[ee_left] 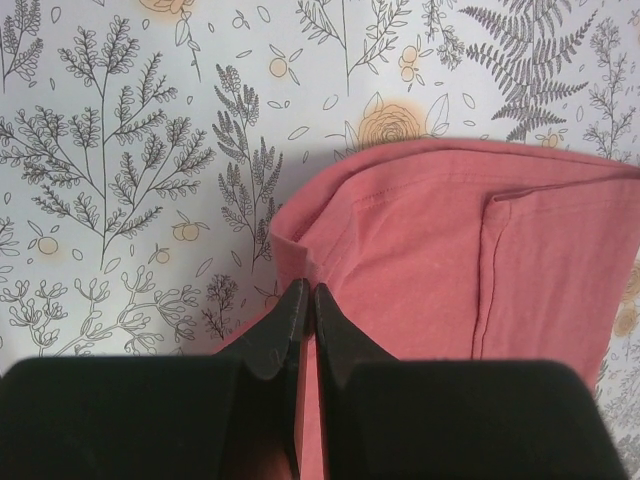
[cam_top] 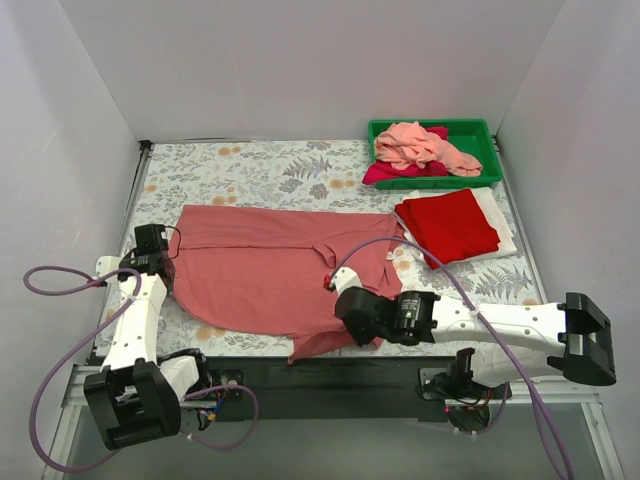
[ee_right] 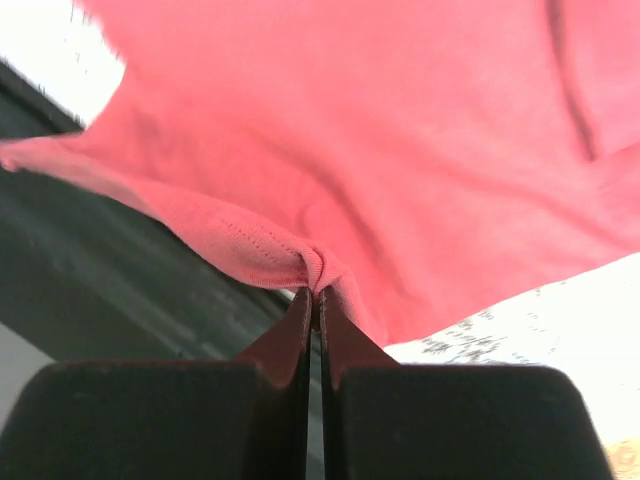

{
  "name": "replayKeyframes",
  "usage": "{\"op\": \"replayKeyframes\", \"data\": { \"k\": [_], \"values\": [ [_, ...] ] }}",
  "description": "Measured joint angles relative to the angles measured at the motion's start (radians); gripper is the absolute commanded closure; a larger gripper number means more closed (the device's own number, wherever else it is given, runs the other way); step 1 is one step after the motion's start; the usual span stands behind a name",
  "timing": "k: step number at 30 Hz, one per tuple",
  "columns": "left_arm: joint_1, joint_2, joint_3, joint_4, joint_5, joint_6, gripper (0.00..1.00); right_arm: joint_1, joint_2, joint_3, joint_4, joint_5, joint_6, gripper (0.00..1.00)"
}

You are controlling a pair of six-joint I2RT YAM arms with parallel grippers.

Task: Fold and stack the t-shirts
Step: Fold the tshirt

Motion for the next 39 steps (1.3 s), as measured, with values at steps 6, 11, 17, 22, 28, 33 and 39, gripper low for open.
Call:
{"op": "replayKeyframes", "data": {
  "k": [6, 11, 17, 22, 28, 33, 39],
  "values": [
    [0.000, 0.068, 0.020, 0.033, 0.007, 0.015, 1.00, -0.211, -0.007, 0.074, -0.003, -0.051, -0.083, 0.99],
    [0.000, 0.131, 0.059, 0.066, 0.010, 0.034, 1.00, -0.348, 0.041, 0.159, -0.003, -0.093, -0.157, 0.99],
    [0.000, 0.201, 0.117, 0.101, 0.011, 0.056, 1.00, -0.437, 0.098, 0.263, -0.002, -0.097, -0.261, 0.99],
    [0.000, 0.250, 0.144, 0.126, 0.010, 0.074, 1.00, -0.486, 0.134, 0.338, 0.003, -0.097, -0.348, 0.99],
    [0.000, 0.323, 0.206, 0.144, 0.010, 0.082, 1.00, -0.554, 0.182, 0.402, 0.004, -0.098, -0.420, 0.99],
    [0.002, 0.382, 0.258, 0.151, 0.001, 0.083, 1.00, -0.629, 0.230, 0.427, 0.005, -0.108, -0.453, 0.99],
    [0.005, 0.481, 0.288, 0.153, -0.007, 0.083, 1.00, -0.696, 0.288, 0.465, 0.018, -0.114, -0.501, 0.99]
  ]
}}
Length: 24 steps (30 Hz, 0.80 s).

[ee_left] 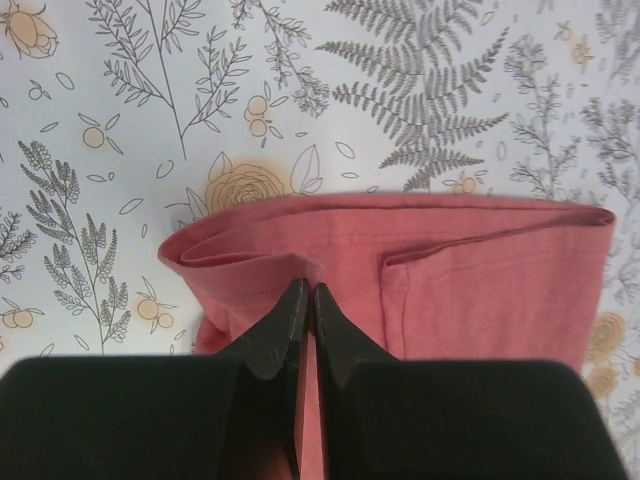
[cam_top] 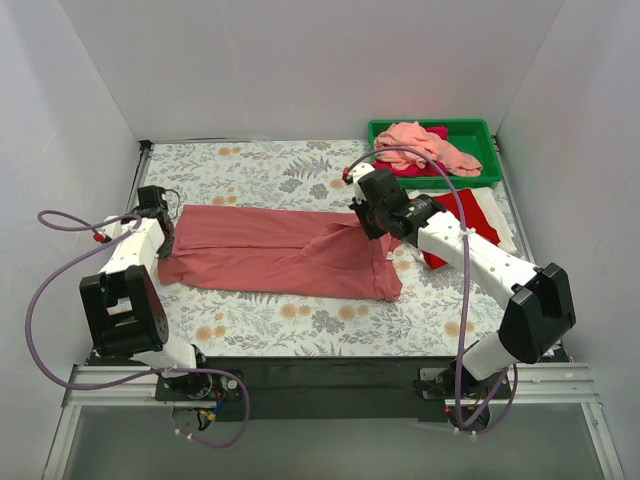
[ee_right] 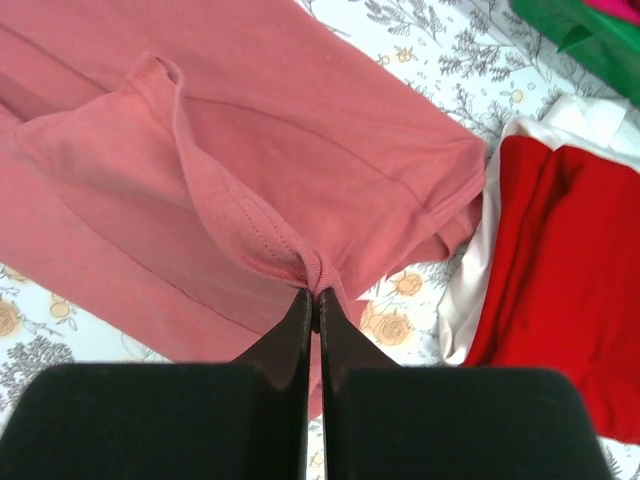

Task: Fold and stack the t-shirts
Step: Fold the tshirt

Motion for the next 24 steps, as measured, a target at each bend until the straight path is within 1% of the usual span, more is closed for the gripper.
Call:
{"op": "replayKeyframes", "data": {
  "k": [4, 12, 13, 14, 15, 16, 17, 18, 19, 22, 24],
  "values": [
    [0.012, 0.044, 0.000, -0.003, -0.002, -0.001, 1.00, -0.038, 0.045, 0.033, 0.024, -0.019, -0.046, 0.99],
    [0.024, 0.065, 0.000, 0.042, 0.004, 0.020, 1.00, -0.092, 0.180, 0.116, 0.047, -0.075, -0.105, 0.99],
    [0.024, 0.069, 0.000, 0.050, 0.005, 0.021, 0.85, -0.102, 0.202, 0.130, 0.048, -0.081, -0.106, 0.94],
    [0.024, 0.073, 0.000, 0.052, 0.006, 0.024, 0.74, -0.110, 0.222, 0.143, 0.050, -0.085, -0.107, 0.89],
    [0.025, 0.079, 0.000, 0.054, 0.007, 0.029, 0.60, -0.119, 0.248, 0.161, 0.051, -0.089, -0.107, 0.68],
    [0.028, 0.086, 0.000, 0.053, 0.010, 0.036, 0.25, -0.128, 0.274, 0.178, 0.057, -0.091, -0.101, 0.59],
    [0.031, 0.090, 0.002, 0.051, 0.013, 0.039, 0.12, -0.135, 0.299, 0.192, 0.060, -0.087, -0.101, 0.54],
    [0.034, 0.094, 0.005, 0.046, 0.017, 0.037, 0.11, -0.140, 0.323, 0.209, 0.055, -0.082, -0.100, 0.46],
    [0.038, 0.095, 0.007, 0.043, 0.021, 0.038, 0.11, -0.143, 0.341, 0.224, 0.051, -0.074, -0.098, 0.43],
    [0.045, 0.094, 0.030, 0.038, 0.039, 0.054, 0.09, -0.153, 0.370, 0.257, 0.027, -0.044, -0.071, 0.24],
    [0.048, 0.082, 0.046, 0.047, 0.074, 0.072, 0.08, -0.154, 0.363, 0.260, 0.018, -0.037, -0.050, 0.18]
  ]
}}
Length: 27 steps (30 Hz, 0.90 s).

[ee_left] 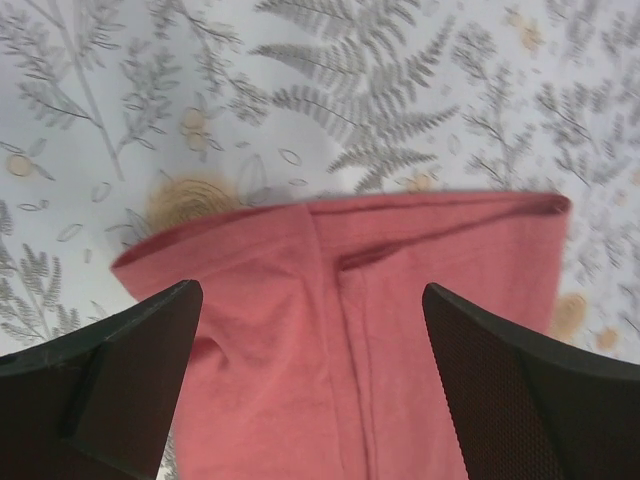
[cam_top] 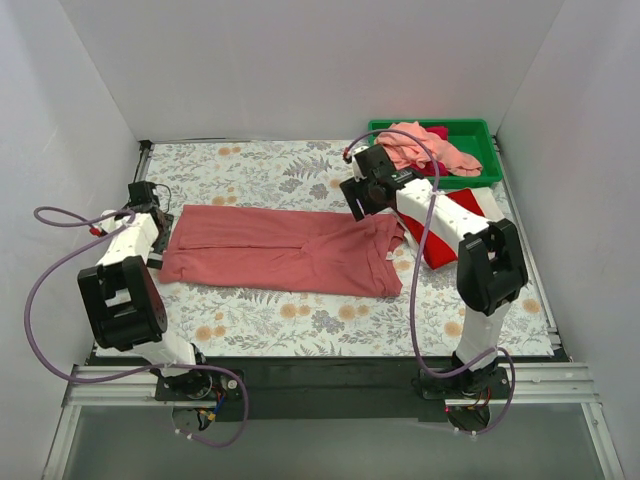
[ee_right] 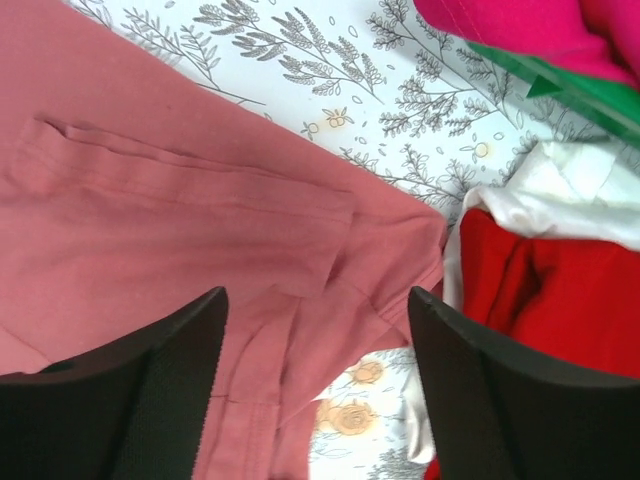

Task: Fold and stack the t-shirts
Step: Fold the tshirt

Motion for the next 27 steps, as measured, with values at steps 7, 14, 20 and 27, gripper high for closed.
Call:
{"op": "replayKeyframes", "data": {
  "k": [7, 14, 20, 27],
  "values": [
    [-0.001, -0.075, -0.004, 0.105, 0.228, 0.068, 0.05, 0.003, -0.176, -0.163, 0.029, -0.156, 0.136, 0.02],
    [-0.083, -0.027, -0.041, 0.233, 0.417, 0.124, 0.04, 0.013, -0.324, -0.481, 0.159, -0.329, 0.311, 0.02],
    [-0.144, 0.127, -0.062, 0.284, 0.488, 0.162, 0.03, 0.002, -0.235, -0.541, 0.192, -0.322, 0.442, 0.02],
    [-0.137, 0.065, -0.153, 0.364, 0.460, 0.164, 0.02, -0.042, 0.020, -0.283, 0.150, -0.285, 0.492, 0.03]
  ]
}}
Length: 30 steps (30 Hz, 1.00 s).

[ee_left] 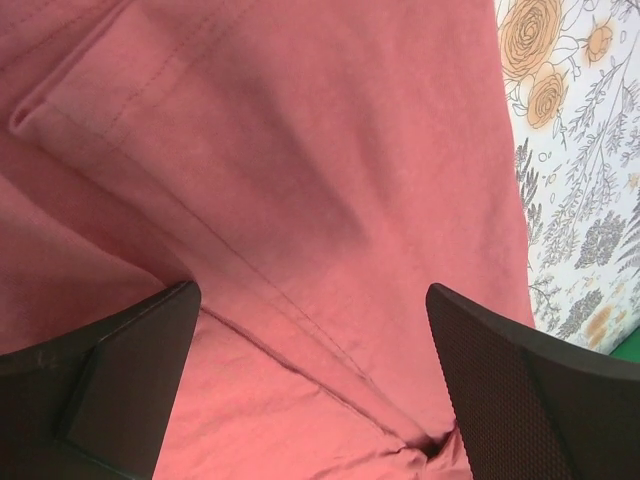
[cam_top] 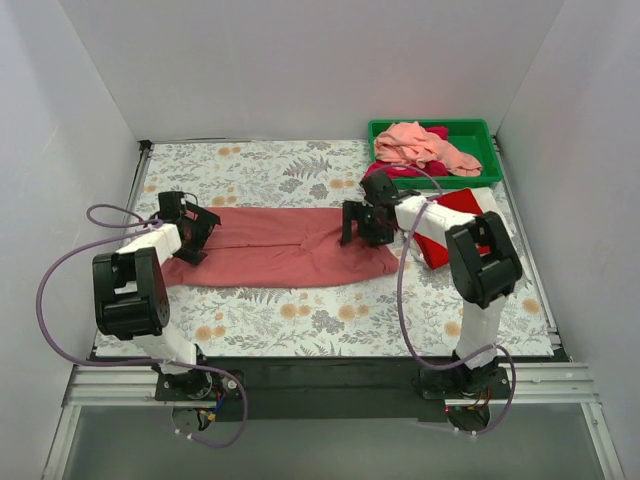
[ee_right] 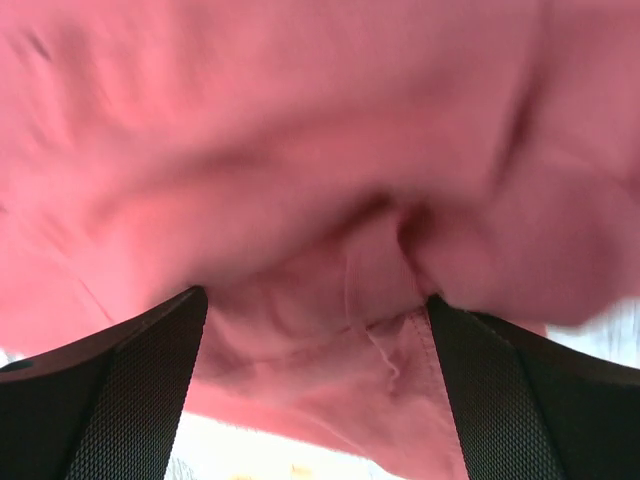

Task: Fold and stack the t-shirts
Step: Fold the tshirt

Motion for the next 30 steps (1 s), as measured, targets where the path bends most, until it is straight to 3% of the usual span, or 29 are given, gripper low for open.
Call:
{"op": "replayKeyframes", "data": {
  "k": [7, 9, 12, 19, 25, 30],
  "values": [
    [-0.014, -0.137, -0.162, 0.074, -0.005, -0.038, 0.02, -0.005, 0.421, 0.615, -0.045, -0.042, -0.129, 0.02],
    [-0.045, -0.199, -0.220, 0.080, -0.015, -0.066, 0.02, -0.006, 0.565, 0.835, -0.044, -0.052, -0.177, 0.02],
    [-0.127, -0.300, -0.315, 0.087, -0.022, -0.120, 0.02, -0.007, 0.692, 1.035, -0.039, -0.064, -0.218, 0.02],
    [-0.401, -0.634, -0.571, 0.090, 0.083, -0.306, 0.02, -0.013, 0.718, 1.032, 0.098, -0.092, -0.240, 0.02],
    [-0.668, -0.994, -0.735, -0.024, 0.200, -0.367, 0.02, -0.013, 0.723, 1.038, 0.129, -0.097, -0.228, 0.02],
    [-0.777, -0.999, -0.723, -0.064, 0.208, -0.377, 0.02, -0.012, 0.706, 1.027, 0.126, -0.103, -0.224, 0.02]
  ]
}}
